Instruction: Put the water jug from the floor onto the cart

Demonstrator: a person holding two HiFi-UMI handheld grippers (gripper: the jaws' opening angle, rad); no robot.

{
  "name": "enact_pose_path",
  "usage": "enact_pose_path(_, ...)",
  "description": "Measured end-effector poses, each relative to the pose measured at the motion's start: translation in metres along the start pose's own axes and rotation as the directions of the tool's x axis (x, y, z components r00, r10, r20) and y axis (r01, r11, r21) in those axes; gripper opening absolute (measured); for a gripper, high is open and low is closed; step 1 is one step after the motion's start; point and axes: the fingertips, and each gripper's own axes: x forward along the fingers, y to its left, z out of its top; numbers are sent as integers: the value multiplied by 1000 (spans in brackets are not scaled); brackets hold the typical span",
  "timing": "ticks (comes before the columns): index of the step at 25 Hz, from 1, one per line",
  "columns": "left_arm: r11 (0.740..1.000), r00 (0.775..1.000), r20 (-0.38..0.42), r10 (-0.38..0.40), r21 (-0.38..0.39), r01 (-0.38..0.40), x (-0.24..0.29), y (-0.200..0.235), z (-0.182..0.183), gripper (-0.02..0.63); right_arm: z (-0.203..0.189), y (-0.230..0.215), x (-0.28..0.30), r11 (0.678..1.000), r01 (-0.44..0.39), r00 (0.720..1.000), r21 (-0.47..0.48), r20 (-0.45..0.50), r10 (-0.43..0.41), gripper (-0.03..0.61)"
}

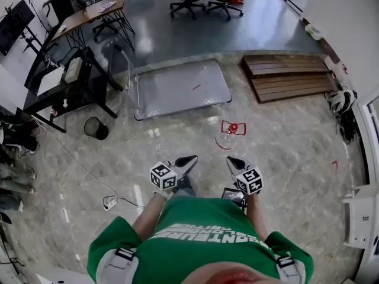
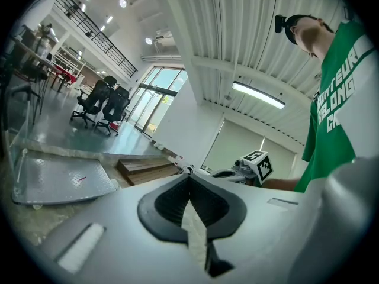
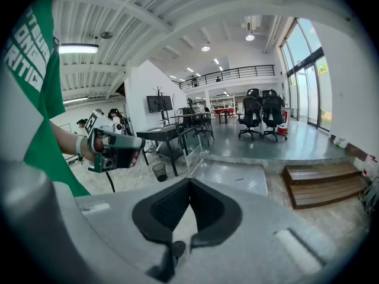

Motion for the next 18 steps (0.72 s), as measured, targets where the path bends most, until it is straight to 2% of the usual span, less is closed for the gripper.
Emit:
enact_pose_path(9, 1000, 1000, 6, 7, -14, -7, -13, 60, 29, 14, 35, -6, 61, 1000, -4, 1000, -19, -28, 4, -8)
enact_pose_path(18, 1000, 1000, -7, -2, -13, 2, -17, 91, 43, 14, 61, 7, 100, 998, -27, 999, -56, -35, 25, -8)
